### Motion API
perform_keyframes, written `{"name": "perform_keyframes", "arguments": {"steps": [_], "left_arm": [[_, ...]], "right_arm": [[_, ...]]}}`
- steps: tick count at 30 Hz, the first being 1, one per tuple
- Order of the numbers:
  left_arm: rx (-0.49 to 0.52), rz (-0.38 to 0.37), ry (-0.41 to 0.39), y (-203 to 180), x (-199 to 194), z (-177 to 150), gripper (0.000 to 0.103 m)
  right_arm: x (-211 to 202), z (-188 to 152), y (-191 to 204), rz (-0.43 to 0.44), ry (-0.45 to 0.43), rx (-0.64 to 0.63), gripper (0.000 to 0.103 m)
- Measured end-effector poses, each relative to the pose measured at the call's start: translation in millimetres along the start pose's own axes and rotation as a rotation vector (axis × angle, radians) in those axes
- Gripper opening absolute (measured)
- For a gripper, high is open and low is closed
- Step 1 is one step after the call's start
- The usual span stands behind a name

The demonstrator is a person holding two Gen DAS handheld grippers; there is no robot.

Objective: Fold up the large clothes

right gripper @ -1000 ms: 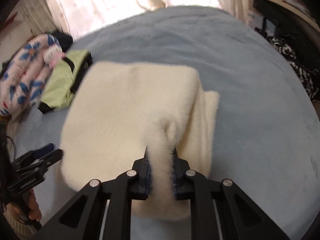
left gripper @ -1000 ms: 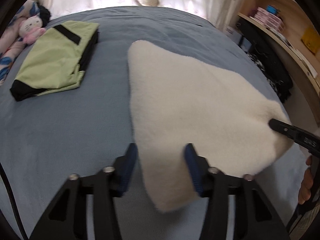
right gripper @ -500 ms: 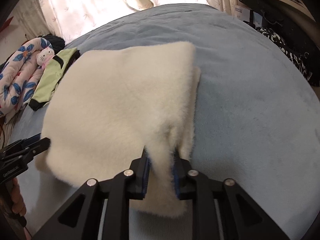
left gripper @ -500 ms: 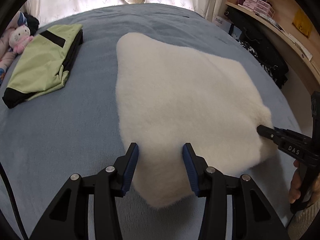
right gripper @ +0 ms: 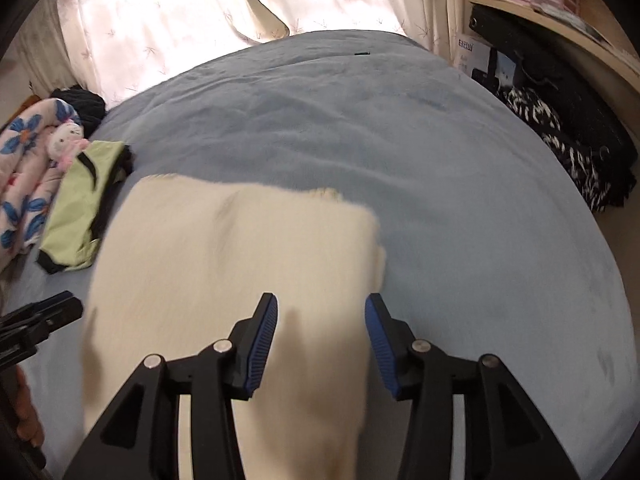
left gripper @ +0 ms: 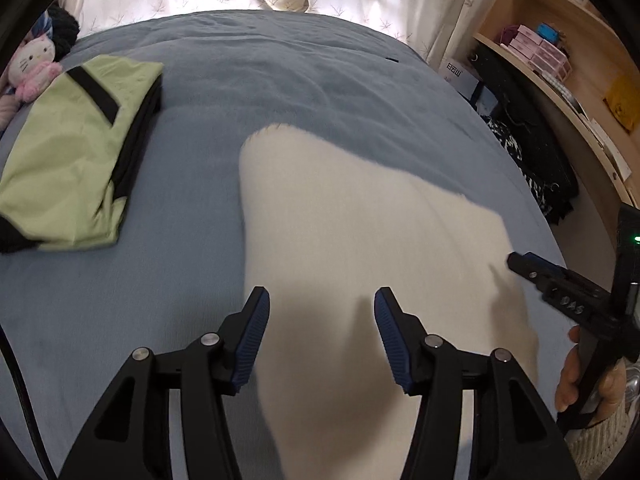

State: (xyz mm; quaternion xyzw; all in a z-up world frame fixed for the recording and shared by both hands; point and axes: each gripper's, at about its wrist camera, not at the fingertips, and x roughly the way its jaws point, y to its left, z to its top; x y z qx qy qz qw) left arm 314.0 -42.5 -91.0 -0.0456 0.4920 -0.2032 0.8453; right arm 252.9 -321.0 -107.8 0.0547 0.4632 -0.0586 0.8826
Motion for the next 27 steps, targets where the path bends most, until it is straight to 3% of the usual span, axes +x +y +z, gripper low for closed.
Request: {"name": "perform_keyframes", "arguments": {"steps": [5,10,13,17,19,27], "left_arm": [[0.002,0.04,0.006,2,38,17,0.058],[0.048,0.049,-0.02,3,47,16,0.062],[0.039,0.039,-0.035,7,48,14,0.069],[-0.041,0.008,-0.015,18,45,13,0.071],[-0.032,0.028,-0.015,16,39,12,0.071],[0.078,0.195,0.005,-8,-7,-10,0.073]], "right_arm": [[43,6,5,-0.142,0.039,-0.069,0.045],[54,1,-20,-0.066,0.045,0.021,0.045],[58,-4,-20,-0.074,0.041,0.019,0.048],[46,-2,-20,-0.06,0.038,0.039,0.051],[36,-3,-21,-0.046,0.043,0.052,0.051],[-26,-22,-17,-0.008,0.002,0.044,0.052]]}}
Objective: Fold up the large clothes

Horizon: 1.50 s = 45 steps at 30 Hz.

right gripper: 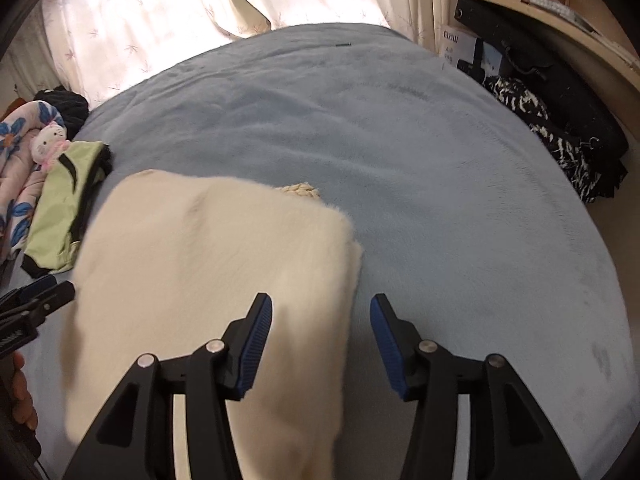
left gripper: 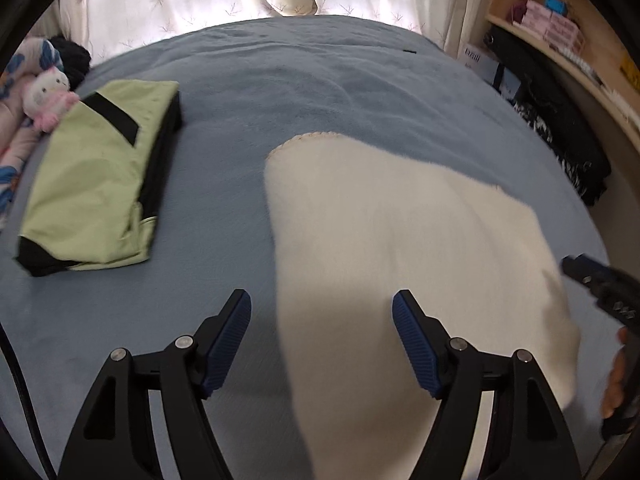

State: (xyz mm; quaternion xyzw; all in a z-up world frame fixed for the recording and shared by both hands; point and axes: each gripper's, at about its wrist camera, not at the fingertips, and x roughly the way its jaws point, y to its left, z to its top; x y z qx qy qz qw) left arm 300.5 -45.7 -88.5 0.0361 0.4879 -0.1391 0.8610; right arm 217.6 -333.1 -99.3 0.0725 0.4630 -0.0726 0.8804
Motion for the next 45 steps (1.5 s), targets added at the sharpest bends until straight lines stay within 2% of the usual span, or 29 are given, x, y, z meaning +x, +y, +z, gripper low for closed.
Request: {"name": "perform_keyframes", "arguments": {"steps": [3,6,9,14,16,18,21,23,28,31,33,34,41,45], "left_arm": [[0.008,0.013,0.005,1,-21,-12,0.075],[-0.013,-0.051,-0.011,6,-44,-27,0.075],[-0.026,-0.112,0.013,8,-58,-37,0.075],[-0.009,-0.136,0.029,6,-80,-53,0.075],[-0.004,-0.146,0.046,5,-88,-60,0.075],[-0.01,-0.163,0.072,7,-92,-62,0.075],[-0.043,-0.173,0.105,13,-93,-64,0.076],[-0.073,-0.198,0.131,19,-89,-62,0.076],[-0.124,-0.264,0.204,31,-72,-61,0.076],[-0.129,-0.264,0.213,33,-65,-58,0.078],[-0.14,-0.301,0.232,35,-56,-55,0.091],[-0.148,-0.317,0.242,36,-51,-54,0.092],[-0.175,-0.391,0.311,37,-5,-43,0.092],[-0.183,-0.461,0.371,33,30,-43,0.092]], "right_arm": [[-26,-12,4,0.022,-0.014,-0.014,0.054],[-48,-24,8,0.018,-0.035,-0.035,0.058],[-63,-35,10,0.017,-0.033,-0.05,0.059],[-84,-49,11,0.04,-0.026,-0.055,0.06],[-89,-52,13,0.056,-0.014,-0.065,0.066],[-91,-54,16,0.086,0.004,-0.083,0.078],[-97,-56,21,0.094,0.002,-0.106,0.08],[-101,-58,23,0.098,-0.005,-0.117,0.08],[-102,-56,21,0.151,0.013,-0.113,0.09],[-93,-52,15,0.169,0.034,-0.102,0.103],[-86,-50,10,0.189,0.055,-0.088,0.103],[-80,-49,6,0.207,0.066,-0.069,0.103],[-28,-44,-21,0.277,0.187,0.048,0.103],[11,-45,-42,0.382,0.282,0.158,0.103]]}}
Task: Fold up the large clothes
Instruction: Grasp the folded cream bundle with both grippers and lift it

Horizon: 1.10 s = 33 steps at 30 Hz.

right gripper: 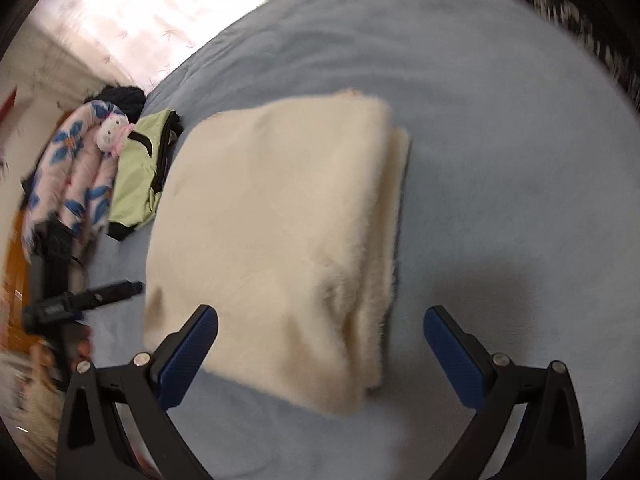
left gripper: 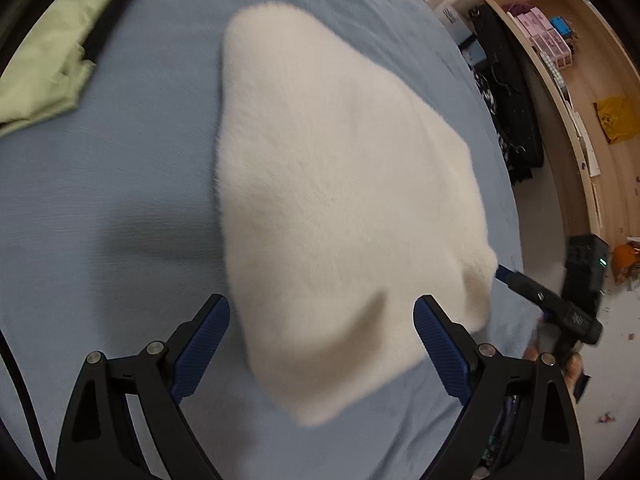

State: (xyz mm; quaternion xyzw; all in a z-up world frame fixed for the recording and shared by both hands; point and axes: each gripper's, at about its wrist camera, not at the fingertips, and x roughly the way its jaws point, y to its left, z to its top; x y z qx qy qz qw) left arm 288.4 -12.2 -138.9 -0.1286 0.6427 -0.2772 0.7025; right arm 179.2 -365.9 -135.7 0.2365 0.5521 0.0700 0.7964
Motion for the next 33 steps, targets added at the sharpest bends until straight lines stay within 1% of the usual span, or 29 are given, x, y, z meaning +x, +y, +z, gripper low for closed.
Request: {"name": "perform_keyframes", "arguments": {"steps": [3,5,8,12,13,16,18,20,22,25,30,31,33], "left_arm": [[0.0,-0.018,0.005,7,18,6,0.093],[-0.004,-0.032,-0.001,12,26,9,0.095],[-0.019,-0.082,-0.01,20,36,14,0.098],[-0.02,-0.126,-0.011,25,50,18,0.102],[-0.018,-0.134,-0.011,25,54,20,0.103],[-0.007,-0.164,-0.006,25,65,25,0.103],[-0.014,-0.208,0.004,28,73,27,0.103],[-0.025,-0.236,0.0,31,81,29,0.103],[-0.023,-0.24,-0.014,27,85,29,0.103],[-0.035,-0.243,-0.021,23,89,26,0.103],[-0.084,-0.234,0.005,19,87,23,0.103],[-0.084,-0.232,0.004,20,87,23,0.103],[-0.062,-0.201,-0.018,17,85,21,0.103]], "right_arm": [[24,9,-19,0.059,0.061,0.056,0.103],[35,12,-25,0.094,0.068,0.057,0.103],[50,16,-33,0.173,0.08,0.069,0.103],[75,20,-30,0.295,0.106,0.055,0.103],[80,20,-25,0.308,0.109,0.043,0.103],[91,24,-17,0.296,0.108,-0.011,0.103],[94,25,-12,0.283,0.109,-0.037,0.103],[95,23,-7,0.269,0.102,-0.065,0.103],[93,21,-5,0.257,0.083,-0.085,0.103],[93,24,-5,0.262,0.085,-0.08,0.103],[92,27,-9,0.282,0.078,-0.072,0.102],[90,25,-11,0.287,0.072,-0.085,0.1],[88,27,-12,0.286,0.068,-0.088,0.085]]}}
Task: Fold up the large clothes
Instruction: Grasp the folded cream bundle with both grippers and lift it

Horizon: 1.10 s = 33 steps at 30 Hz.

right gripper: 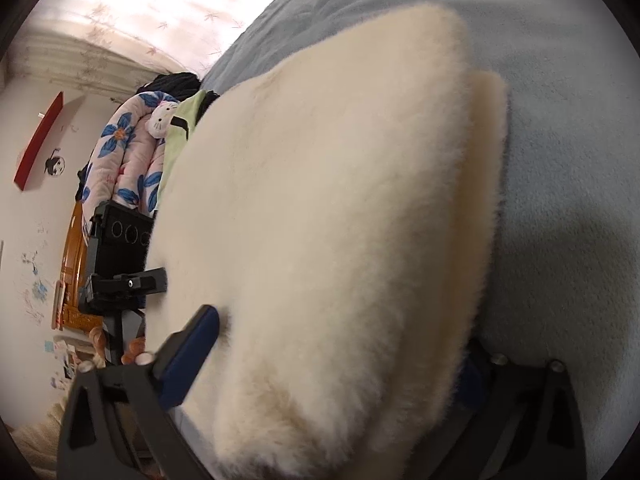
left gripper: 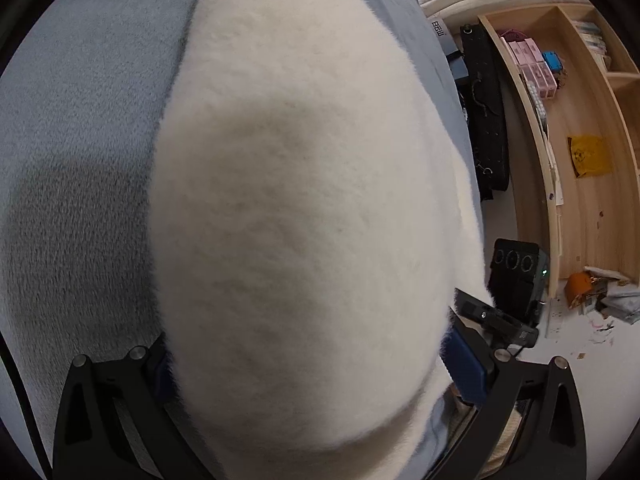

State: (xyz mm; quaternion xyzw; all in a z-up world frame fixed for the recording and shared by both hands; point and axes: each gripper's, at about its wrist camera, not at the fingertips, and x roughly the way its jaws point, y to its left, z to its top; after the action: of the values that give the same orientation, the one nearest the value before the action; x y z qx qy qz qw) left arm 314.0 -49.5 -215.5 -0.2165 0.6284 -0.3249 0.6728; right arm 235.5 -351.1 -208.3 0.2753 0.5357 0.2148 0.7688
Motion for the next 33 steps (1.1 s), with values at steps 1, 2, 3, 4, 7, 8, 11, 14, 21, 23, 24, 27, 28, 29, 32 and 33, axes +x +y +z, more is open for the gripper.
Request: {"name": "perform_keyframes", "arguments": {"steps": [1,2,3,4,7,8,11,14,21,23,24,27,28,29,32,33], "left_arm": [[0.009,0.015,-0.013,0,-4,-2,0.103],[0.028,0.045,-0.045,-6,-5,-5,0.101],[0.045,0.079,-0.063,-11,-8,-7,0.097],[0.055,0.094,-0.072,-13,-10,-8,0.095],[0.122,0.17,-0.117,-32,-21,-15,0.08],[0.142,0.186,-0.133,-39,-28,-18,0.075],[0.183,0.208,-0.168,-55,-49,-26,0.071],[0.185,0.206,-0.163,-61,-72,-44,0.07],[0.145,0.179,-0.198,-39,-154,-95,0.07],[0.136,0.187,-0.219,-34,-180,-111,0.07],[0.13,0.19,-0.228,-30,-194,-117,0.07],[0.119,0.206,-0.265,-19,-239,-128,0.07],[0.12,0.209,-0.277,-16,-255,-134,0.07],[0.12,0.216,-0.295,-13,-271,-134,0.07],[0.129,0.245,-0.356,-6,-324,-125,0.07],[0.132,0.256,-0.38,-4,-342,-117,0.07]], "right_arm": [[-2,1,-1,0.009,-0.005,0.007,0.078],[-5,2,-1,0.028,-0.013,0.015,0.066],[-8,1,0,0.031,-0.02,0.016,0.06],[-11,1,2,0.017,-0.025,0.011,0.057],[-20,-2,21,-0.043,-0.05,-0.017,0.049],[-22,-3,29,-0.058,-0.059,-0.03,0.047],[-32,-10,60,-0.09,-0.083,-0.057,0.046],[-37,-23,93,-0.123,-0.088,-0.089,0.046],[-37,-55,168,-0.086,-0.063,-0.14,0.045],[-31,-63,197,-0.075,-0.045,-0.185,0.045],[-28,-65,211,-0.071,-0.041,-0.202,0.045],[-18,-66,255,-0.044,-0.035,-0.25,0.045],[-14,-63,270,-0.031,-0.036,-0.261,0.045],[-11,-60,283,-0.019,-0.039,-0.273,0.045],[2,-39,328,0.009,-0.059,-0.314,0.045],[6,-29,342,0.016,-0.068,-0.325,0.045]]}}
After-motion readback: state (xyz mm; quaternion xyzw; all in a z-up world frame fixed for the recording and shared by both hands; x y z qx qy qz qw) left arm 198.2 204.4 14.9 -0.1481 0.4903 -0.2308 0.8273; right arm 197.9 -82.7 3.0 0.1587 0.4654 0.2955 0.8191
